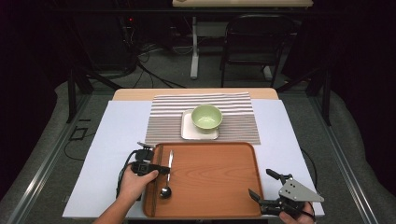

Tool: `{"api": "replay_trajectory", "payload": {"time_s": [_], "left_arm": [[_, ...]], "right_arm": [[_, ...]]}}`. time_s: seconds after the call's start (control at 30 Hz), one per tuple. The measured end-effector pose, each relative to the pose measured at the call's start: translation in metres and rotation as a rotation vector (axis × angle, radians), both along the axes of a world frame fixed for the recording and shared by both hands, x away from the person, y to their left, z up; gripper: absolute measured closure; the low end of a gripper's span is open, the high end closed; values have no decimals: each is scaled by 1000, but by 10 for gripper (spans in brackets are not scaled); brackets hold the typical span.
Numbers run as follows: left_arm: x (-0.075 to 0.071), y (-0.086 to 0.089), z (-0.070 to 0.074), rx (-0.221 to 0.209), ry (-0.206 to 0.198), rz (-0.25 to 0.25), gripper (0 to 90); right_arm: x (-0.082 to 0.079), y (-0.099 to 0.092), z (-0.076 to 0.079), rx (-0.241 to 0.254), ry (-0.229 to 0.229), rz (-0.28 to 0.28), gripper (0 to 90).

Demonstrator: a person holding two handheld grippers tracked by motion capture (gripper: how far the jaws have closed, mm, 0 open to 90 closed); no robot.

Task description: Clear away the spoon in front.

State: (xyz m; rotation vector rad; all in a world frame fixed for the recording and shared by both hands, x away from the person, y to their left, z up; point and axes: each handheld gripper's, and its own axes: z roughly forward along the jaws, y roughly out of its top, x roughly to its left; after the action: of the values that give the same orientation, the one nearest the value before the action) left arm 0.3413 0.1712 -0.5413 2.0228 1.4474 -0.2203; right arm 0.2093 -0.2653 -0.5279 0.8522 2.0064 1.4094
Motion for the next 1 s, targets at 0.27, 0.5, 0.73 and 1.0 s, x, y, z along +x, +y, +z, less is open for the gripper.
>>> {"api": "replay_trajectory", "payload": {"time_s": [0.27,0.5,0.73,1.0], "left_arm": [[-1,1,1,25,-8,4,814],[-1,1,6,12,-14,6,797],[-5,-1,16,-2,-62,12,653],[-11,-7,29,75,-164,6,459]], "right_arm": [[0,0,0,2,-2,0,115],[0,0,0,-1,-2,1,115],[0,0,0,1,-2,1,115],[0,-1,0,-1,-5,0,118]]}}
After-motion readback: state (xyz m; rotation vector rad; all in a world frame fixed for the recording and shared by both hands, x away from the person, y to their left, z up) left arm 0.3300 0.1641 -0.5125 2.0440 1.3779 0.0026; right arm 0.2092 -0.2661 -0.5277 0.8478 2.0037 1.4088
